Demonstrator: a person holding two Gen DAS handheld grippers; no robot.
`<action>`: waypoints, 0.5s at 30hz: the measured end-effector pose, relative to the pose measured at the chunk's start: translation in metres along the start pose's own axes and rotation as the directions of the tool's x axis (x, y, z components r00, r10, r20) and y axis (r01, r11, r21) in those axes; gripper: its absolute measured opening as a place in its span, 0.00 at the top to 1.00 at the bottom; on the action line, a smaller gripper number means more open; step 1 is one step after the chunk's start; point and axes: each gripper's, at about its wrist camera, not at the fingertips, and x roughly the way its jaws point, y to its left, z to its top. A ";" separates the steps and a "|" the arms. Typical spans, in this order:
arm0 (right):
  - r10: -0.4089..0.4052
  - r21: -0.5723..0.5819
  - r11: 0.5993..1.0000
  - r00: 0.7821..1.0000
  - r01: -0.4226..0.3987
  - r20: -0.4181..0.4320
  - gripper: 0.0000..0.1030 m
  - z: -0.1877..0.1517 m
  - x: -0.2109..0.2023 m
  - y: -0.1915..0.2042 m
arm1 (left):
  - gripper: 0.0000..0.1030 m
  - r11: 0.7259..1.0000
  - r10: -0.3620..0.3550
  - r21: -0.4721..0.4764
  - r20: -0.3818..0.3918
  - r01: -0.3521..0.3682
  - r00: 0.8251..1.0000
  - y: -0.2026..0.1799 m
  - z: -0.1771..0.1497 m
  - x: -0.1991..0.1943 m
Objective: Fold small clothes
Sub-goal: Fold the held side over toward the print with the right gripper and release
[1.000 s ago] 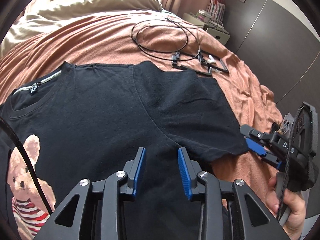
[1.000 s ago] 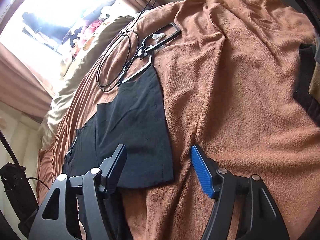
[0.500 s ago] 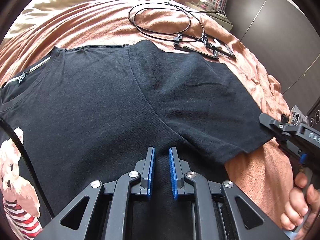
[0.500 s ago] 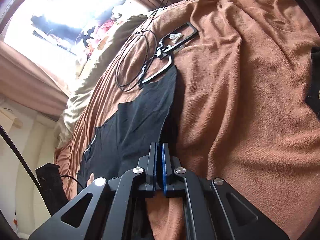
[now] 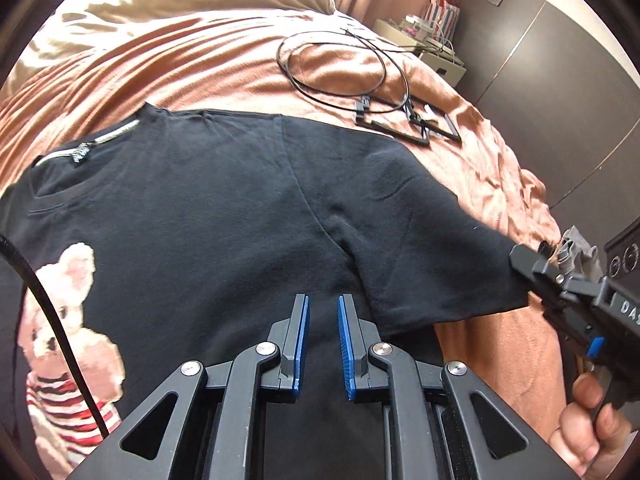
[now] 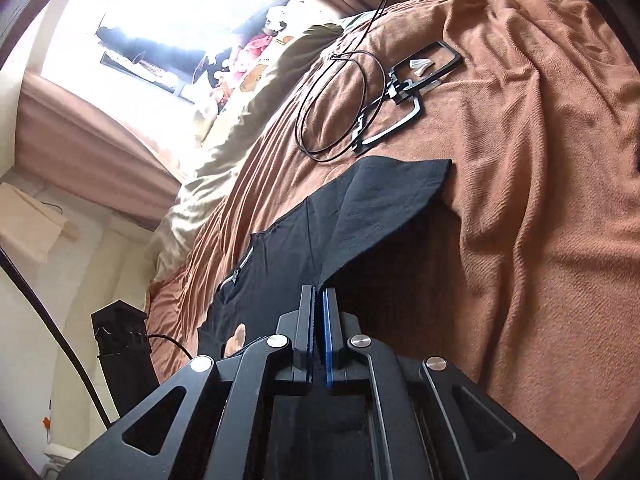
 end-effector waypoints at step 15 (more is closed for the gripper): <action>0.158 0.068 0.985 0.986 -0.160 0.045 1.00 -0.018 0.008 0.009 | 0.85 1.000 0.027 -0.004 0.060 -0.027 0.998 0.022 -0.003 -0.060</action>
